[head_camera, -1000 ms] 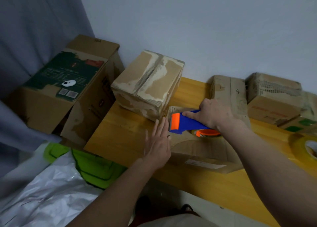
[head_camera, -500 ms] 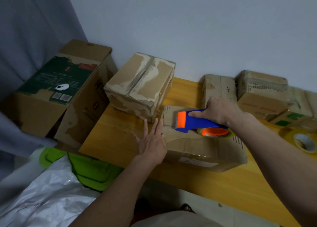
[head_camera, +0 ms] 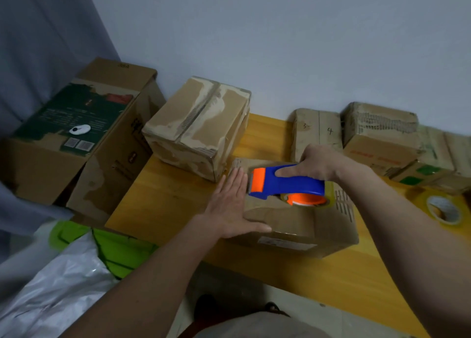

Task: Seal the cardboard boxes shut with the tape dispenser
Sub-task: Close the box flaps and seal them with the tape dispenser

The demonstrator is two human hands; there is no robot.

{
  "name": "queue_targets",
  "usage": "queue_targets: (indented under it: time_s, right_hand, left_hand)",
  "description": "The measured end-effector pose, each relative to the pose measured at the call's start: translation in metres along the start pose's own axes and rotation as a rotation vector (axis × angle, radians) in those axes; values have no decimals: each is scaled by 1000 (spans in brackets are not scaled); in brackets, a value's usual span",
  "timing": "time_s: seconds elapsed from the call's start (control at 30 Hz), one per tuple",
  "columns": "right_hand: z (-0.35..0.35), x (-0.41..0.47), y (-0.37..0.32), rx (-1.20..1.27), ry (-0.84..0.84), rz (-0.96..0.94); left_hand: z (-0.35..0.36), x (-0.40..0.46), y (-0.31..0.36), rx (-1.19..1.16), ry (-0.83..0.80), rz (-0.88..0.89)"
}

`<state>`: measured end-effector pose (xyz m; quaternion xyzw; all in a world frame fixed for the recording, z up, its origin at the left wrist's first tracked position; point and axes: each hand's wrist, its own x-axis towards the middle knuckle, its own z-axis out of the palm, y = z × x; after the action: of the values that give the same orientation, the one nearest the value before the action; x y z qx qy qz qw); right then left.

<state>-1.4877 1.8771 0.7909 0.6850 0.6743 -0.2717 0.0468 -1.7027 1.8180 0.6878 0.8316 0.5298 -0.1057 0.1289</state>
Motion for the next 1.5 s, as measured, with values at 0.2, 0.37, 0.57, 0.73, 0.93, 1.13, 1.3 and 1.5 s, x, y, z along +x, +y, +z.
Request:
queue_targets:
  time_s: [0.2, 0.37, 0.57, 0.73, 0.93, 1.13, 1.3, 1.5]
  right_hand:
    - [2, -3, 20, 35, 23, -46]
    - [-14, -12, 61, -56, 40, 17]
    - [-8, -8, 55, -180, 100, -39]
    - [-5, -6, 60, -183, 103, -35]
    - [-6, -4, 59, -171, 97, -50]
    - [-9, -4, 71, -81, 43, -75]
    - [-24, -13, 103, -34, 34, -45]
    - [-22, -16, 116, -79, 43, -13]
  left_hand:
    - [1, 0, 0, 67, -5, 6]
    - [0, 0, 5, 123, -4, -10]
    - [-11, 3, 28, 178, -27, -95]
    - [-2, 12, 70, 130, 20, 7]
    - [5, 16, 70, 79, 22, -8]
    - [7, 17, 69, 40, 30, -5]
    - [6, 16, 70, 48, 26, -13]
    - [2, 15, 73, 55, 6, -16]
